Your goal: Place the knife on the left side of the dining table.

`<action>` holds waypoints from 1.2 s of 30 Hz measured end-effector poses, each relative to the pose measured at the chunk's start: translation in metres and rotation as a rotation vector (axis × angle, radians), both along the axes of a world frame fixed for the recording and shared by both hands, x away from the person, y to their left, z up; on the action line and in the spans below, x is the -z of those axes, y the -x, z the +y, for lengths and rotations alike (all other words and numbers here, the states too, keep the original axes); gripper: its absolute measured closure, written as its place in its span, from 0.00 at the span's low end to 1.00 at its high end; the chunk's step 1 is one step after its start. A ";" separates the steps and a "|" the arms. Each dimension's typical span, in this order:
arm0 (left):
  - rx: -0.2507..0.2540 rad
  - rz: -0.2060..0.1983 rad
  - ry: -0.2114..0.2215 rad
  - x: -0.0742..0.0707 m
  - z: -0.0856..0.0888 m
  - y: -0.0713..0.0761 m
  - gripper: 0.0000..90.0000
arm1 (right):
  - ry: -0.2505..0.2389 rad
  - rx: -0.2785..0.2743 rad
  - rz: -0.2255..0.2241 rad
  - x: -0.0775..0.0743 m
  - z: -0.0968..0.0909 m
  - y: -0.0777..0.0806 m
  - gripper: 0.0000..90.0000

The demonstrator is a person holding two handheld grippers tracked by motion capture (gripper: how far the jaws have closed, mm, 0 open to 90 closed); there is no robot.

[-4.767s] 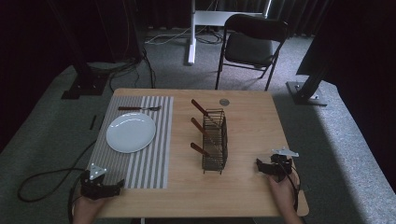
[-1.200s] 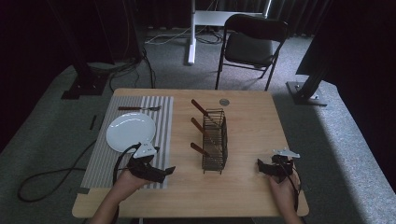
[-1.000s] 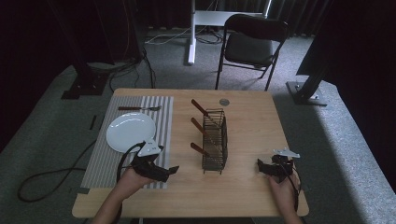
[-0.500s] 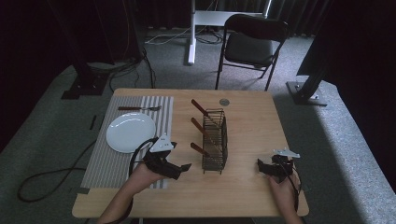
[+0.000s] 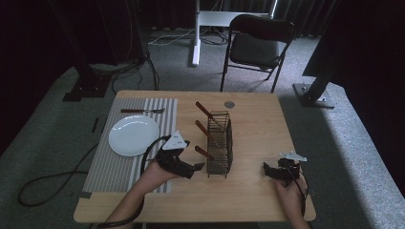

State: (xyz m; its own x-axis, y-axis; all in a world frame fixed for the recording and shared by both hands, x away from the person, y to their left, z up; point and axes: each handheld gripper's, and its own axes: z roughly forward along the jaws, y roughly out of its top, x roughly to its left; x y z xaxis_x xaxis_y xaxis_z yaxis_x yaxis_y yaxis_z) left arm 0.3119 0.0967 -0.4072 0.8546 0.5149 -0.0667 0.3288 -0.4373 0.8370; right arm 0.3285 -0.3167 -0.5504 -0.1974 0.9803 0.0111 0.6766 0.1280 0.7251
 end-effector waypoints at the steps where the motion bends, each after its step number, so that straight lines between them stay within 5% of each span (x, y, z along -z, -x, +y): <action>1: 0.002 0.007 0.019 -0.002 -0.004 -0.002 0.09 | 0.000 0.000 0.000 0.000 0.000 0.000 0.14; 5: -0.005 0.038 0.073 -0.004 -0.006 -0.005 0.24 | 0.001 0.000 0.000 0.000 0.000 0.000 0.14; 11: -0.008 0.036 0.068 -0.007 -0.011 -0.001 0.48 | 0.000 0.000 0.000 0.000 0.000 0.000 0.14; 30: -0.026 0.121 0.106 0.001 -0.006 -0.008 0.80 | 0.000 0.000 0.000 0.000 0.000 0.000 0.14; 36: -0.009 0.137 0.125 0.000 -0.006 -0.010 0.83 | 0.000 0.000 0.000 0.000 0.000 0.000 0.14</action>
